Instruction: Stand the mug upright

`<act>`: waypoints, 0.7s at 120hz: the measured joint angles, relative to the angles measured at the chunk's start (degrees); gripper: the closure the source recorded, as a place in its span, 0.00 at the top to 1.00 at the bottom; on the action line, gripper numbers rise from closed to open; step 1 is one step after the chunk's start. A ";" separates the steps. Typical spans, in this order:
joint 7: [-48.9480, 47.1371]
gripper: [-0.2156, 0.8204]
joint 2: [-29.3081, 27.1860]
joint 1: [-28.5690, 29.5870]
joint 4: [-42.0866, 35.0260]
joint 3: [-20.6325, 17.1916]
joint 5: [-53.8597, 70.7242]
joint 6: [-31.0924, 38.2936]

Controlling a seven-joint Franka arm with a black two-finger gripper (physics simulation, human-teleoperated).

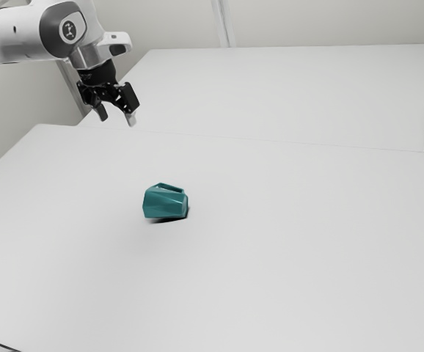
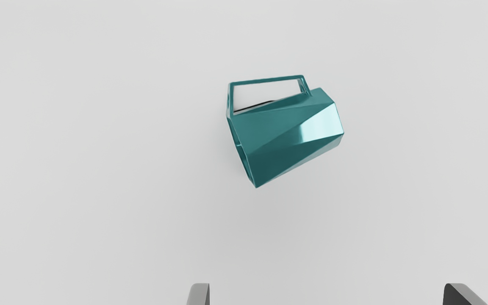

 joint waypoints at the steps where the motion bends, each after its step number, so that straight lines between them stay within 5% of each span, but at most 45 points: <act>1: 0.02 0.79 0.00 0.00 0.00 0.00 0.00 0.02; 45: 0.57 0.79 -0.41 -0.58 -0.78 0.28 -0.33 0.41; 84: 6.45 0.79 -2.25 6.20 -12.34 8.14 -20.70 1.74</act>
